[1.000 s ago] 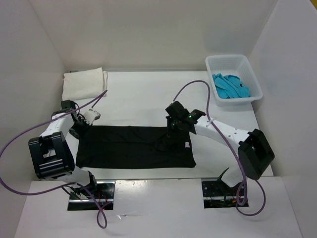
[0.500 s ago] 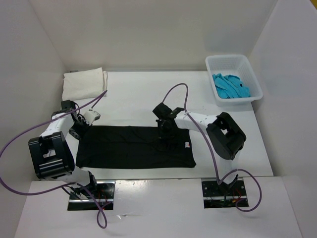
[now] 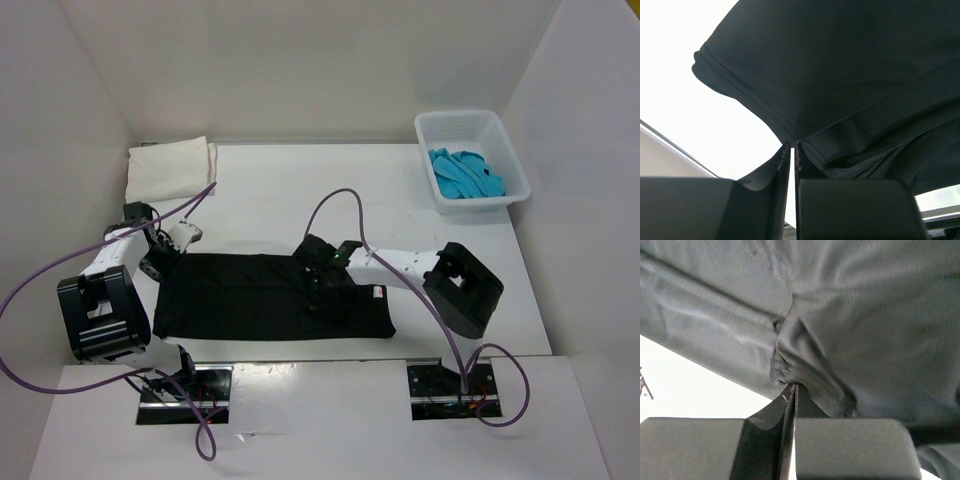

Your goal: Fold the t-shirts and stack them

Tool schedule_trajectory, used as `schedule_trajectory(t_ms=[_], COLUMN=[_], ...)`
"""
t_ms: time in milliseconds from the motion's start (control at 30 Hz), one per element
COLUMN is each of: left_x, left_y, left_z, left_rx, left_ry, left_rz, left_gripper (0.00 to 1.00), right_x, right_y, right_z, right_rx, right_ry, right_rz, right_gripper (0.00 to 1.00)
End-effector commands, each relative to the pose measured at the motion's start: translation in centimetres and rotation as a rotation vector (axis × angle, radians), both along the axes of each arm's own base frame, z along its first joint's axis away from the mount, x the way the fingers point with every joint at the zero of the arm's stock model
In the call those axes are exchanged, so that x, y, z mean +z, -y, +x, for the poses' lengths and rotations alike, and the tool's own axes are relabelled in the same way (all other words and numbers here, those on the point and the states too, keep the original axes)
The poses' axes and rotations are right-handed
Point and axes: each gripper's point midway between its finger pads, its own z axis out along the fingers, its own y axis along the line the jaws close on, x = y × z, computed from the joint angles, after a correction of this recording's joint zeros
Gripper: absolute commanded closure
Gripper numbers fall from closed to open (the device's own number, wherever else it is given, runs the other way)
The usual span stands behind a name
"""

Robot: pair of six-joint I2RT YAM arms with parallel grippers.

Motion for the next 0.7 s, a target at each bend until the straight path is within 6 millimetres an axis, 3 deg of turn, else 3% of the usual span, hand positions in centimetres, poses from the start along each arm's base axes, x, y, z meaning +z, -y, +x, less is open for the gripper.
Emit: schedule_trajectory(t_ms=[0,167,300,400,467,600,633,667], left_x=[0.5,0.2,0.2,0.2,0.6,1.3,1.6,1.9], left_y=[0.0,0.1,-0.1,-0.2,-0.5,-1.2,-1.3,-1.2], left_z=[0.3,0.0,-0.1,-0.3,-0.4,-0.5,-0.4,-0.6], left_rx=[0.006,0.006,0.008,0.011,0.016,0.017,0.005,0.005], left_ry=[0.009,0.0,-0.003,-0.006,-0.001,0.011,0.022,0.025], left_rz=[-0.005,-0.008,0.0,0.009,0.031,0.076,0.084,0.085], left_gripper=[0.88,0.88,0.86,0.84,0.83,0.81,0.76,0.74], right_x=[3.8,5.2,3.7,3.0,2.5,2.9,2.9,3.0], right_y=[-0.3,1.9,5.3,7.9,9.6,12.6,13.5,14.8], right_z=[-0.4,0.7,1.2,1.8,2.3,3.5,3.5,4.3], right_rx=[-0.027,-0.164,-0.319,-0.423,-0.483,-0.585,-0.61,-0.662], right_ry=[0.039,0.122,0.11,0.11,0.12,0.142,0.141,0.138], right_rz=[0.095,0.052,-0.047,-0.118,-0.161,-0.183,-0.182,-0.184], right_gripper=[1.0,0.93,0.77,0.72,0.56,0.37,0.29,0.27])
